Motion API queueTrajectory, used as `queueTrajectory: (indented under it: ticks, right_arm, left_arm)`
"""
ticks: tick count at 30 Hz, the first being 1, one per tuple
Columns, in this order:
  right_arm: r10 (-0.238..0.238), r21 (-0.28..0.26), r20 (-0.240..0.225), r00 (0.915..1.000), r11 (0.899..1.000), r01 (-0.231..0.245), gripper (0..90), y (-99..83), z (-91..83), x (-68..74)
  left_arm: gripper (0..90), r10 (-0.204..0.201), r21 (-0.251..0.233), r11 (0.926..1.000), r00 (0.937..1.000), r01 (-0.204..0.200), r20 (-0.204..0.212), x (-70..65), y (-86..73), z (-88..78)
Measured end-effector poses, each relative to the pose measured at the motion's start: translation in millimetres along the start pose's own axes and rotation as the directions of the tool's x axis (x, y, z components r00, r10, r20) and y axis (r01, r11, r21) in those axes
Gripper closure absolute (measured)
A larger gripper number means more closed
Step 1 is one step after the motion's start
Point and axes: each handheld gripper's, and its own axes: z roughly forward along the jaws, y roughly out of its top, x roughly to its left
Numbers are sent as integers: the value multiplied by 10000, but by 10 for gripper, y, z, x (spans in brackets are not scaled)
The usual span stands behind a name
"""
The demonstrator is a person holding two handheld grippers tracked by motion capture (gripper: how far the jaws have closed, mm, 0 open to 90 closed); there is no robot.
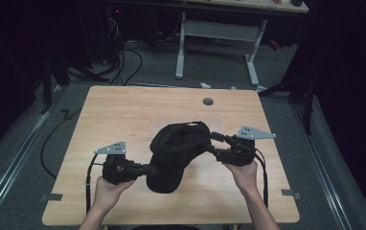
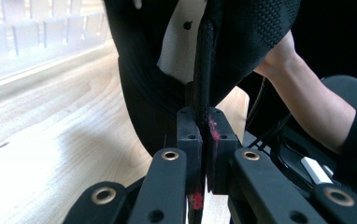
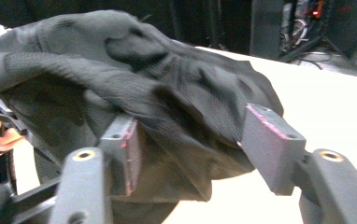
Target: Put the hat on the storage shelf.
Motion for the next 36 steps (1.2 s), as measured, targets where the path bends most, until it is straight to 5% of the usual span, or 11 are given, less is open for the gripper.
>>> queueTrajectory:
  ticks: [7, 16, 20, 23, 25, 30, 36]
  right_arm:
    - [266, 522, 964, 9950, 9981, -318, 378, -211, -74, -108]
    - [628, 1719, 2875, 9557, 9783, -1159, 380, -720, -54, -291]
    - [670, 2161, 3696, 9268, 9639, -1559, 379, -913, -26, -372]
    - [616, 2299, 4375, 8971, 9568, -1779, 376, -1024, -22, -431]
    - [498, 2164, 4836, 8739, 9606, -1745, 380, -1078, -36, -442]
    - [170, 2278, 5531, 8329, 9586, -1708, 379, -1155, -44, -465]
    - [-240, 2539, 5837, 8116, 9548, -1544, 377, -1185, -13, -476]
  left_arm:
    - [865, -67, -559, 9984, 9993, 47, -370, 15, 41, -114]
    - [865, -168, -978, 9952, 9946, 66, -1028, 53, 68, -207]
    - [865, -185, -1011, 9949, 9902, 44, -1384, 76, 81, -223]
    - [865, -208, -1074, 9942, 9863, 31, -1637, 90, 97, -242]
    - [865, -195, -1159, 9933, 9834, -16, -1805, 95, 109, -256]
    - [865, -197, -1334, 9910, 9764, -93, -2150, 121, 148, -294]
    - [865, -205, -1474, 9889, 9646, -192, -2631, 156, 199, -329]
